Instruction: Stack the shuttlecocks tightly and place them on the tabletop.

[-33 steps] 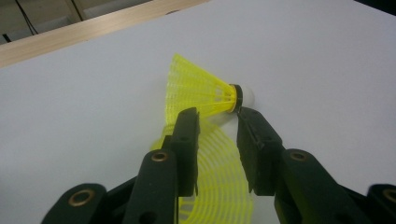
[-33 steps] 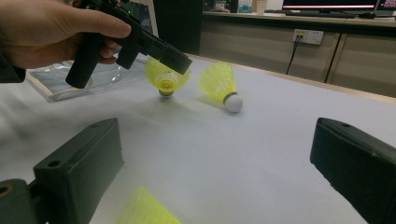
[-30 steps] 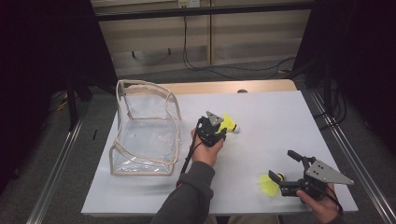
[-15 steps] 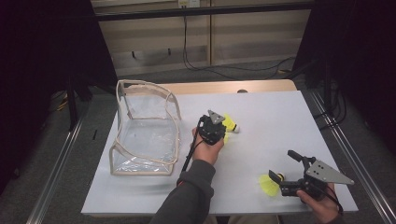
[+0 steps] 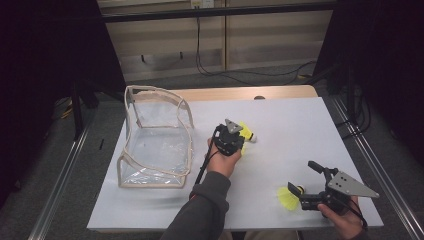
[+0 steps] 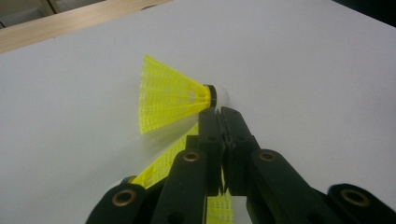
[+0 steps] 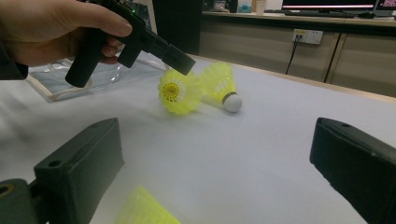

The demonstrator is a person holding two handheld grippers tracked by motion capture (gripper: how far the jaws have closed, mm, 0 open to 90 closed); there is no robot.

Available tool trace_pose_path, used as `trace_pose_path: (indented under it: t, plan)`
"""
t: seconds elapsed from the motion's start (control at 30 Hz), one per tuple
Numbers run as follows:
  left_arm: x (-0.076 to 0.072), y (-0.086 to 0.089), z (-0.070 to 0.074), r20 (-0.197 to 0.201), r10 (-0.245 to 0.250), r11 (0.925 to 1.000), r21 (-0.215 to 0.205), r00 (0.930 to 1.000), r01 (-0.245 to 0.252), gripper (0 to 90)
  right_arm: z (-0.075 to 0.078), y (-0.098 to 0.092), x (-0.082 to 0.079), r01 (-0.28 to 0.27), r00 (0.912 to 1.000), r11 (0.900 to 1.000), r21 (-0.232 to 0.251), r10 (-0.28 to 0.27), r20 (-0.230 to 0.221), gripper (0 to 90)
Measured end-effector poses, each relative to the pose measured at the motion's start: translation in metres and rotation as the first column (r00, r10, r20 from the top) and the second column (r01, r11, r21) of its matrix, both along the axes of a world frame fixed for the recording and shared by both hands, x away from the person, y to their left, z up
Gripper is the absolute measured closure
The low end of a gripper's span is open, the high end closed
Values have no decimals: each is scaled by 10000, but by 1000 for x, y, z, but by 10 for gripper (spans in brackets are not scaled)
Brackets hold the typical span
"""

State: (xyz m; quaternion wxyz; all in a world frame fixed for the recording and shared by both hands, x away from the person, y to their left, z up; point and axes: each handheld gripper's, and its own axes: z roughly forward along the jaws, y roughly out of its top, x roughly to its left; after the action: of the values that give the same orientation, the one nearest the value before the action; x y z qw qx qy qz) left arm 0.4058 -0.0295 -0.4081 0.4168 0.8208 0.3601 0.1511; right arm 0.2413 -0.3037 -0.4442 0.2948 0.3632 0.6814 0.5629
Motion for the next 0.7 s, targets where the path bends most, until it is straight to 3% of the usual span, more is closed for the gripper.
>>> trace_pose_path:
  t: [0.3,0.7]
  plan:
    - [-4,-1,2,-139,-220,9997,-148,9997,218,852,0,0,0,-15,10000,10000,3,15,-8,19]
    - [-2,4,10,92,-132,9994,-319,9999,135,824,0,0,0,-25,10000,10000,4,25,-17,19]
